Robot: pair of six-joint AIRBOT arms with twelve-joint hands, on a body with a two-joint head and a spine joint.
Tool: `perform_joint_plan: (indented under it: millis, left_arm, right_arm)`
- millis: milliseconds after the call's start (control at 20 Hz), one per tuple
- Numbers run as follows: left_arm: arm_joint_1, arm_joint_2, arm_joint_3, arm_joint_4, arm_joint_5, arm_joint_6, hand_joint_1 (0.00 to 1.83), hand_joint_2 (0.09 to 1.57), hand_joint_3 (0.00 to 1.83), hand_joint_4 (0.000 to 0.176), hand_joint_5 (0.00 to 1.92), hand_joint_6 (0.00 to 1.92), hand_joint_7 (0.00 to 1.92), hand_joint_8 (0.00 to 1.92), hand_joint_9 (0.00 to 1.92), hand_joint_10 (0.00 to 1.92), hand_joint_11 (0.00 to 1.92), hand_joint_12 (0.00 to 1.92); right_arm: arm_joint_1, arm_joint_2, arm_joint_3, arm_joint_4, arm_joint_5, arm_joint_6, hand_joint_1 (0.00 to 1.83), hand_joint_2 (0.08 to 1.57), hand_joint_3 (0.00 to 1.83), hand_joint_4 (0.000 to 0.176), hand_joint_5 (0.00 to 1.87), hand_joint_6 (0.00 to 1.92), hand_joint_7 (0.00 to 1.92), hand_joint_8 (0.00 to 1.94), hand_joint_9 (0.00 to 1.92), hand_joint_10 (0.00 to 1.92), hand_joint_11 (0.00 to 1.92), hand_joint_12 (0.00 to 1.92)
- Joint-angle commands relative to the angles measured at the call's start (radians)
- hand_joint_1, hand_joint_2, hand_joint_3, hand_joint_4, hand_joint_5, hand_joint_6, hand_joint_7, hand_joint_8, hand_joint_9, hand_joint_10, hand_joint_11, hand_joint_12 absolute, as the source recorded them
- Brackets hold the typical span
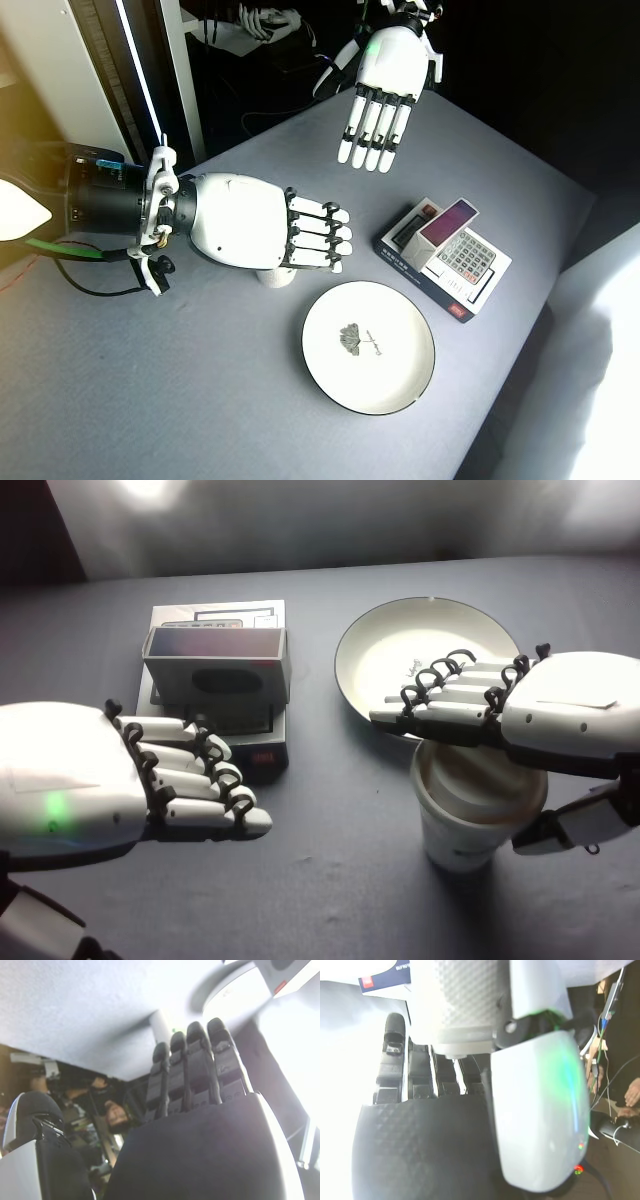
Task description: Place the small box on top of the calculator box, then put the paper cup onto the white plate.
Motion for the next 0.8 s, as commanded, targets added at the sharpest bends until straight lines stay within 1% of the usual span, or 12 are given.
perform_joint_plan:
  millis: [0, 100, 200, 250, 300, 350, 400, 500, 550, 600, 650, 750]
  left_arm:
    - [-0.015, 0.008, -0.002, -0.037, -0.043, 0.000, 0.35, 0.96, 0.00, 0.000, 0.23, 0.01, 0.27, 0.01, 0.24, 0.01, 0.00, 0.46]
    - [-0.012, 0.001, -0.001, -0.047, -0.046, 0.000, 0.37, 0.97, 0.00, 0.000, 0.24, 0.01, 0.28, 0.01, 0.25, 0.01, 0.00, 0.46]
    - [-0.009, -0.019, 0.003, -0.056, -0.043, 0.000, 0.37, 0.98, 0.00, 0.000, 0.23, 0.00, 0.27, 0.01, 0.23, 0.01, 0.00, 0.41]
    - [-0.012, -0.026, 0.003, -0.057, -0.035, 0.000, 0.39, 0.98, 0.00, 0.000, 0.26, 0.01, 0.28, 0.01, 0.24, 0.01, 0.00, 0.45]
    - [-0.016, -0.027, 0.001, -0.057, -0.027, 0.002, 0.33, 1.00, 0.01, 0.000, 0.26, 0.00, 0.29, 0.01, 0.25, 0.01, 0.00, 0.46]
    - [-0.016, -0.027, 0.001, -0.058, -0.025, 0.004, 0.33, 1.02, 0.01, 0.000, 0.26, 0.00, 0.28, 0.00, 0.24, 0.00, 0.00, 0.43]
    - [-0.016, -0.027, 0.002, -0.064, -0.025, 0.009, 0.32, 1.02, 0.01, 0.000, 0.28, 0.00, 0.30, 0.00, 0.26, 0.01, 0.00, 0.48]
    - [-0.016, -0.027, 0.004, -0.065, -0.027, 0.010, 0.34, 1.03, 0.00, 0.000, 0.26, 0.00, 0.29, 0.00, 0.25, 0.00, 0.00, 0.50]
    - [-0.016, -0.027, 0.005, -0.065, -0.028, 0.010, 0.35, 1.02, 0.00, 0.000, 0.26, 0.00, 0.28, 0.00, 0.23, 0.00, 0.00, 0.47]
    - [-0.016, -0.027, 0.006, -0.066, -0.028, 0.011, 0.36, 1.03, 0.00, 0.000, 0.29, 0.01, 0.30, 0.01, 0.26, 0.01, 0.00, 0.51]
    - [-0.016, -0.027, 0.006, -0.068, -0.028, 0.011, 0.37, 1.03, 0.00, 0.000, 0.29, 0.00, 0.31, 0.00, 0.26, 0.01, 0.00, 0.54]
    - [-0.015, -0.027, 0.006, -0.071, -0.028, 0.011, 0.34, 1.04, 0.00, 0.000, 0.28, 0.00, 0.30, 0.00, 0.26, 0.00, 0.00, 0.50]
  right_arm:
    - [-0.003, 0.006, 0.003, 0.021, 0.106, 0.009, 1.37, 0.98, 0.02, 0.000, 0.00, 0.00, 0.00, 0.00, 0.01, 0.00, 0.00, 0.65]
    - [-0.006, 0.000, 0.005, 0.021, 0.106, 0.010, 1.43, 1.03, 0.02, 0.000, 0.14, 0.02, 0.13, 0.01, 0.15, 0.04, 0.00, 0.99]
    - [-0.009, -0.002, 0.005, 0.020, 0.107, 0.012, 1.40, 1.10, 0.02, 0.000, 0.46, 0.06, 0.49, 0.04, 0.45, 0.10, 0.07, 1.28]
    - [-0.011, -0.002, 0.005, 0.020, 0.107, 0.014, 1.41, 1.13, 0.01, 0.000, 0.57, 0.05, 0.60, 0.03, 0.56, 0.10, 0.15, 1.32]
    - [-0.014, -0.002, 0.005, 0.020, 0.107, 0.014, 1.75, 1.10, 0.00, 0.000, 0.75, 0.07, 0.80, 0.04, 0.74, 0.13, 0.55, 1.50]
    - [-0.015, -0.002, 0.005, 0.020, 0.108, 0.014, 1.53, 1.14, 0.00, 0.000, 0.78, 0.97, 0.92, 0.71, 0.75, 1.03, 0.75, 1.59]
    - [-0.017, -0.002, 0.005, 0.020, 0.109, 0.014, 1.49, 1.15, 0.00, 0.000, 0.80, 1.13, 0.94, 0.88, 0.76, 1.19, 0.78, 1.61]
    - [-0.018, -0.002, 0.005, 0.020, 0.110, 0.014, 1.49, 1.10, 0.00, 0.000, 0.95, 0.94, 1.05, 0.75, 0.91, 1.06, 0.81, 1.56]
    - [-0.018, -0.002, 0.005, 0.020, 0.111, 0.015, 1.49, 1.09, 0.00, 0.000, 0.95, 0.93, 1.06, 0.74, 0.93, 1.05, 0.82, 1.55]
    - [-0.019, -0.002, 0.005, 0.020, 0.112, 0.015, 1.41, 1.08, 0.00, 0.000, 0.98, 0.93, 1.09, 0.72, 0.97, 1.11, 0.84, 1.29]
    - [-0.020, -0.002, 0.005, 0.020, 0.114, 0.015, 1.39, 1.08, 0.00, 0.000, 0.98, 0.95, 1.07, 0.74, 0.98, 1.12, 0.85, 1.22]
    - [-0.022, -0.002, 0.005, 0.020, 0.120, 0.015, 1.38, 1.10, 0.00, 0.000, 0.96, 0.98, 1.04, 0.80, 0.94, 1.18, 0.84, 1.23]
